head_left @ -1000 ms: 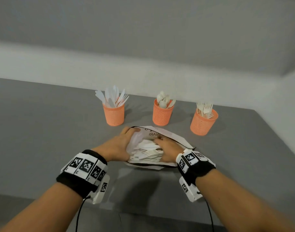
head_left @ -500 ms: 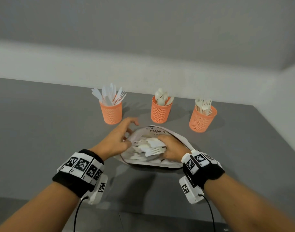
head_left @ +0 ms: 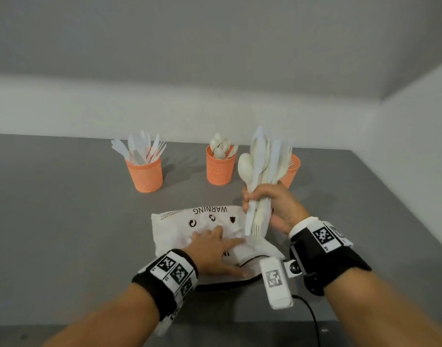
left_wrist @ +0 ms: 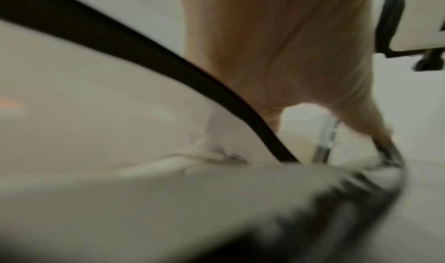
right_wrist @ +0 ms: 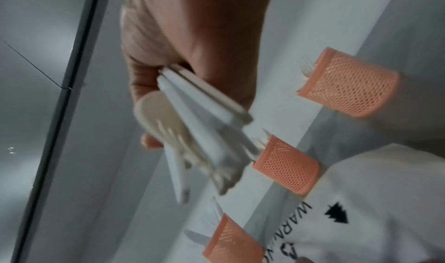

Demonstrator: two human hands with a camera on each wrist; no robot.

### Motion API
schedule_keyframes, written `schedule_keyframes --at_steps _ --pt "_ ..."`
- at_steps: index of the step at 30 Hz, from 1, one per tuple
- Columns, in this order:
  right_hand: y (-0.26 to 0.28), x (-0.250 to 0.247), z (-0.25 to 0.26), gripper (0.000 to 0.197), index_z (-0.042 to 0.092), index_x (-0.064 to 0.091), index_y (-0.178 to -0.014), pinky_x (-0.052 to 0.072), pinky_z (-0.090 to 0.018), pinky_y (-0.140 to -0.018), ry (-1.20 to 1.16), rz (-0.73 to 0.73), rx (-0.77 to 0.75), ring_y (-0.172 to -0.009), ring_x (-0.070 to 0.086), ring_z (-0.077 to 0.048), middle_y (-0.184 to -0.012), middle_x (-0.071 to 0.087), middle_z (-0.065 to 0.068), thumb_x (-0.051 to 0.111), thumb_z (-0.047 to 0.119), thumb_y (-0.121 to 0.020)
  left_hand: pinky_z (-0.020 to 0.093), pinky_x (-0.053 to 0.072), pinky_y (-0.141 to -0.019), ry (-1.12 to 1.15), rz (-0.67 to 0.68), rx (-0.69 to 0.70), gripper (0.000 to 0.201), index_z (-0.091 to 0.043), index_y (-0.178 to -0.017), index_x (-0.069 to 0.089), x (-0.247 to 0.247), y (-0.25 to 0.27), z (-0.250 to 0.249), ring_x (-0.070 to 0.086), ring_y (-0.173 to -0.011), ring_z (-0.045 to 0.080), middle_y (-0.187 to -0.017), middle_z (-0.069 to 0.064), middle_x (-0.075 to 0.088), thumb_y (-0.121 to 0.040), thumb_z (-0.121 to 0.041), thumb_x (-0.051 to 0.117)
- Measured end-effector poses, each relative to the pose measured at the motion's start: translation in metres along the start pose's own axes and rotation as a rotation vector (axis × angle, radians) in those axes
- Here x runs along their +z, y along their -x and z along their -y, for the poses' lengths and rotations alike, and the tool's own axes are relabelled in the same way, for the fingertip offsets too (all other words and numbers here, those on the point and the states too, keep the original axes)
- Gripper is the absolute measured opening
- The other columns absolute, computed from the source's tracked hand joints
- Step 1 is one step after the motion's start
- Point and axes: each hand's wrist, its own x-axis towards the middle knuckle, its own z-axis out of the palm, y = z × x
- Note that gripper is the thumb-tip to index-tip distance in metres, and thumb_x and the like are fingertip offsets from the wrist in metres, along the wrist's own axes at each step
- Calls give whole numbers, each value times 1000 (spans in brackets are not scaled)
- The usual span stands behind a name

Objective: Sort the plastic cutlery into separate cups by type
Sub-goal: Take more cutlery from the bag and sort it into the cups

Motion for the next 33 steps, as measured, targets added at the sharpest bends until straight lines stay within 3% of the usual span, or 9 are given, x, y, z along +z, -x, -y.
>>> schedule_keyframes --at_steps 4,9,13,17,20,22,24,28,33 --pt "-4 -13 -14 8 3 51 -72 44 -23 -46 -12 -81 155 -40 50 -17 -51 50 -7 50 -5 -68 49 30 -97 -181 -154 -21 76 -40 -141 19 14 3 -6 39 -119 30 -136 8 32 -77 -71 45" --pt "-8 -25 -25 12 6 51 -74 45 -23 -46 -75 -101 272 -43 50 -14 -54 51 -4 46 0 -83 57 31 -101 -273 -205 -189 54 -41 -145 10 21 15 32 34 -125 31 -141 10 28 -96 -43 33" --pt "-14 -20 -29 15 4 54 -73 52 -26 -52 -30 -151 249 -47 56 -14 -54 53 -5 49 0 -86 55 33 -102 -259 -154 -244 57 -41 -147 3 22 24 50 37 -122 27 -138 9 31 -97 -40 31" --pt "-21 -8 -32 7 4 56 -84 56 -28 -55 -4 -181 204 -50 60 -16 -62 53 -10 55 -2 -86 52 26 -106 -36 -25 -237 54 -40 -146 13 -14 27 38 36 -127 31 -138 9 33 -95 -39 31" --pt "-26 -2 -35 14 8 56 -92 54 -32 -56 85 -183 175 -53 60 -18 -66 54 -9 58 -3 -84 44 35 -101 205 -318 -209 41 -28 -134 45 -48 28 23 48 -117 29 -124 9 46 -95 -35 33" --pt "-28 2 -36 18 7 57 -94 51 -29 -52 110 -150 133 -50 58 -16 -63 56 -7 59 -6 -82 34 42 -82 436 -587 -118 31 -16 -104 64 -65 27 10 56 -94 25 -100 7 53 -96 -31 38" --pt "-29 6 -35 21 5 59 -95 46 -24 -46 127 -104 93 -46 53 -14 -57 57 -3 56 -11 -81 24 37 -69 609 -730 -55 26 -11 -87 64 -78 22 -2 54 -81 17 -89 5 58 -95 -27 46" --pt "-23 9 -29 26 8 63 -91 41 -21 -46 165 3 63 -47 47 -11 -54 60 3 52 -13 -81 7 39 -55 908 -817 -90 14 -11 -84 58 -88 10 -13 47 -63 4 -71 -5 54 -86 -24 63" --pt "-21 5 -18 33 6 64 -103 46 -29 -61 243 -1 -47 -69 59 -20 -84 69 -9 59 -13 -77 33 51 -73 1072 -776 -94 19 -8 -84 59 -95 3 -18 57 -72 16 -74 2 59 -84 -26 66"
